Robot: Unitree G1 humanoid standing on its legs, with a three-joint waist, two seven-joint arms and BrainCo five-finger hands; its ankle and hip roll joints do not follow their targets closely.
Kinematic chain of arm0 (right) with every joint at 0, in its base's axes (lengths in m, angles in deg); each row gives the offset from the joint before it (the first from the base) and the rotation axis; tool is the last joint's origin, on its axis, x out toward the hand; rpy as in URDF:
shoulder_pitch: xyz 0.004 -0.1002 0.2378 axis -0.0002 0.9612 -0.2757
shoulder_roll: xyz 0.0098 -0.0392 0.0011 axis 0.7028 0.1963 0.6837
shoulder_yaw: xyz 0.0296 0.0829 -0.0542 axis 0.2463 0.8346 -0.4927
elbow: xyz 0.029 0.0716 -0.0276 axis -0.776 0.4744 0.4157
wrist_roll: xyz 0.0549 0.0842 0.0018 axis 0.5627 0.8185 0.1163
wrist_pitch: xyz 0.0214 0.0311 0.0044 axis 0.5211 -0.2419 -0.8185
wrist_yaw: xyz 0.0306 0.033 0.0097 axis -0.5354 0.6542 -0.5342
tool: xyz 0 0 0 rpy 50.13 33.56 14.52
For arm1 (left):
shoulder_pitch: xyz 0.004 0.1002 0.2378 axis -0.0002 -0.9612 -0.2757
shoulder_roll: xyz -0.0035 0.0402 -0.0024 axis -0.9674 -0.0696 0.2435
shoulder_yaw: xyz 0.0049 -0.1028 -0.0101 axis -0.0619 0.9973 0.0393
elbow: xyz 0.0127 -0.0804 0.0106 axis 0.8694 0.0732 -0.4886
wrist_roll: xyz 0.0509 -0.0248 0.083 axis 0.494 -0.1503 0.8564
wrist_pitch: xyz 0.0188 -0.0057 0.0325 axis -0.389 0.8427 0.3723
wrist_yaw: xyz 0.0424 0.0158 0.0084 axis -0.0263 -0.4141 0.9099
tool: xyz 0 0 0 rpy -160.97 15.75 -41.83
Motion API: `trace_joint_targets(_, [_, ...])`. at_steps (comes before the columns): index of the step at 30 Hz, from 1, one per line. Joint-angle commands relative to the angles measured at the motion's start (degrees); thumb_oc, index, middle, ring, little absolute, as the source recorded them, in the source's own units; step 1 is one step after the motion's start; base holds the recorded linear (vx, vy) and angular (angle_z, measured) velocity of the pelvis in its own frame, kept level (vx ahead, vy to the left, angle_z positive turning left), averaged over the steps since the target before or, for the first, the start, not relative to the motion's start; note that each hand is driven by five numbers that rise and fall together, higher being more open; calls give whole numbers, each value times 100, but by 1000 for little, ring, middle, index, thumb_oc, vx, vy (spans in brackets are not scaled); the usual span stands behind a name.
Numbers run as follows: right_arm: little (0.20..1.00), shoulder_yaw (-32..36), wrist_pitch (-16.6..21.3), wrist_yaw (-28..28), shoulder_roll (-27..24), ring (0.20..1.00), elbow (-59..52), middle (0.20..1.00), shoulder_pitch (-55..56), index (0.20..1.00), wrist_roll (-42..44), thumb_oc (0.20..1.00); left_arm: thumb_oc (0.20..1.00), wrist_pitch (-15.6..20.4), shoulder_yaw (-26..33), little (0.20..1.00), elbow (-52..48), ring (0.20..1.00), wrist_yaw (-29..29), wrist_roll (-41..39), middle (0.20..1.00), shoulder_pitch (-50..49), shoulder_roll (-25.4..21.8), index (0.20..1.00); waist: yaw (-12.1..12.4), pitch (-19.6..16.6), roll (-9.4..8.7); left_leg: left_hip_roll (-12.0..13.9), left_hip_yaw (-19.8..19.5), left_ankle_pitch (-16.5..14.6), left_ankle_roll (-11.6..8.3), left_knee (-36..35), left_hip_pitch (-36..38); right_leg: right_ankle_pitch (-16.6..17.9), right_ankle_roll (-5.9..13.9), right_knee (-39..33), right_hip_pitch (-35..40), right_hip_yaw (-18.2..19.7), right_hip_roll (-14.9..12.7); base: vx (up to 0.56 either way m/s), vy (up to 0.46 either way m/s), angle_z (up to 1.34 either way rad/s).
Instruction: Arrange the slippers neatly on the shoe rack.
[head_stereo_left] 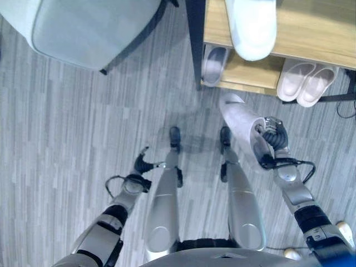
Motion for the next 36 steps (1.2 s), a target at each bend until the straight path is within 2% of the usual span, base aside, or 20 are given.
trace_joint_targets(1, [200, 166, 423, 444, -158, 200, -416, 200, -72, 200, -147, 200, 1000, 286, 35, 1000, -242, 1000, -340, 244, 1000, -158, -112, 1000, -89, -225, 85, 67, 49, -845, 142, 1160, -445, -559, 130, 788, -360, -30, 14, -12, 144, -14])
trace_joint_targets(2, [200, 232, 433, 741, -193, 200, -247, 200, -394, 200, -164, 200, 1000, 335, 40, 1000, -376, 1000, -484, 199, 1000, -83, -174, 1000, -45, -197, 142, 81, 102, -1113, 142, 1407, -698, -588, 220, 827, -603, -1, 9, 7, 143, -31])
trace_joint_targets(4, [200, 325, 396, 1007, -320, 200, -4, 200, -787, 200, -187, 200, 1000, 391, 68, 1000, -531, 1000, -619, 104, 1000, 8, -257, 1000, 59, -170, 229, 132, 222, -1262, 172, 1672, -1043, -527, 322, 997, -962, -159, -140, -46, 184, -40])
trace_joint_targets(5, [200, 377, 381, 1138, -464, 200, 243, 200, -1040, 200, -131, 200, 1000, 411, 75, 1000, -563, 1000, -660, 93, 1000, 36, -300, 1000, 135, -147, 265, 214, 309, -1365, 170, 1822, -1157, -527, 378, 1145, -1105, -404, -314, -81, 117, -39])
trace_joint_targets(7, [200, 421, 395, 1258, -678, 200, 323, 200, -1383, 200, -16, 200, 1000, 434, -27, 1000, -900, 1000, -772, 123, 1000, 110, -444, 1000, 117, -49, 307, 250, 390, -1536, 221, 2305, -1475, -562, 415, 1546, -1366, -593, -486, -42, -48, -44])
trace_joint_targets(11, [200, 467, 380, 1499, -1068, 200, 513, 200, -1805, 200, -94, 200, 1000, 495, -67, 1000, -1181, 1000, -985, 328, 1000, 116, -676, 1000, 100, -49, 452, 257, 227, -1952, 387, 3617, -2318, -1167, 201, 2715, -2073, -448, -431, 38, -86, -12])
trace_joint_targets(12, [200, 460, 385, 1502, -1073, 200, 526, 200, -1827, 200, -92, 200, 1000, 495, -60, 1000, -1182, 1000, -990, 333, 1000, 123, -673, 1000, 96, -49, 458, 259, 219, -1981, 387, 3674, -2363, -1196, 200, 2766, -2113, -446, -433, 65, -79, 0])
trace_joint_targets(13, [200, 424, 384, 1639, -1201, 200, 601, 200, -2044, 200, -113, 200, 1000, 508, -84, 1000, -1290, 1000, -1243, 503, 1000, 131, -764, 1000, 105, -49, 480, 270, 106, -2241, 405, 4320, -2699, -1513, 86, 3398, -2456, -372, -415, 75, -74, 4])
trace_joint_targets(15, [200, 417, 388, 1683, -1261, 200, 601, 200, -2096, 200, -119, 200, 1000, 488, -73, 1000, -1339, 1000, -1354, 551, 1000, 138, -767, 1000, 111, -51, 494, 277, 65, -2396, 434, 4656, -2874, -1657, 26, 3735, -2630, -341, -398, 91, -77, 13])
trace_joint_targets(16, [200, 360, 384, 1933, -1230, 200, 689, 200, -2328, 200, -96, 200, 1000, 468, -54, 1000, -1382, 1000, -1777, 596, 1000, 212, -791, 1000, 168, -76, 515, 324, -67, -2710, 489, 5356, -3272, -1914, -66, 4351, -2995, -302, -357, 110, -93, 14])
trace_joint_targets(18, [200, 329, 363, 2020, -1231, 200, 747, 200, -2434, 200, -87, 200, 1000, 480, -38, 1000, -1415, 1000, -1925, 578, 1000, 237, -798, 1000, 208, -121, 510, 333, -122, -2834, 522, 5596, -3412, -2044, -112, 4581, -3148, -289, -350, 86, -70, 6])
trace_joint_targets(20, [200, 243, 281, 2176, -1243, 200, 817, 200, -2712, 200, -39, 200, 1000, 484, -24, 1000, -1574, 1000, -2248, 533, 1000, 336, -849, 1000, 252, -155, 500, 349, -215, -3096, 562, 6354, -3843, -2285, -217, 5272, -3579, -206, -319, 90, -49, 0])
trace_joint_targets(24, [200, 178, 215, 2249, -1259, 200, 902, 200, -2896, 200, 16, 200, 1000, 456, -29, 1000, -1739, 1000, -2434, 554, 1000, 336, -896, 1000, 299, -208, 494, 352, -267, -3410, 617, 7058, -4252, -2519, -294, 5885, -3986, -149, -288, 87, -43, -4])
trace_joint_targets(26, [200, -135, 38, 2254, -1469, 200, 982, 200, -3446, 200, 64, 200, 1000, 558, 359, 1000, -1782, 1000, -2353, -377, 1000, 280, -833, 1000, 412, -293, 459, 361, -407, -3820, 690, 8226, -4942, -2934, -433, 7057, -4727, -5, -269, 232, -128, -16])
trace_joint_targets(29, [200, -462, -175, 2109, -1700, 200, 1161, 200, -4084, 200, 178, 200, 1000, 600, 702, 1000, -1492, 1000, -2205, -1042, 1000, 359, -838, 1000, 466, -308, 418, 369, -510, -4108, 729, 9017, -5407, -3213, -516, 7828, -5209, 77, -248, 188, -78, -9])
trace_joint_targets(30, [200, -478, -237, 2194, -1759, 200, 1227, 200, -4360, 200, 245, 200, 1000, 609, 811, 1000, -1379, 1000, -2203, -1184, 1000, 269, -858, 1000, 498, -185, 498, 350, -617, -4245, 744, 9428, -5475, -3383, -560, 8185, -5218, 66, -265, 142, -18, -6])
trace_joint_targets(36, [200, -651, -60, 2316, -1776, 200, 1674, 200, -5151, 200, 936, 200, 1000, 689, 934, 1000, -916, 1000, -2157, -1601, 1000, 106, -996, 1000, 587, -48, 637, 295, -851, -4558, 735, 10085, -5489, -3635, -648, 8879, -5218, 183, -308, 99, -9, -2])
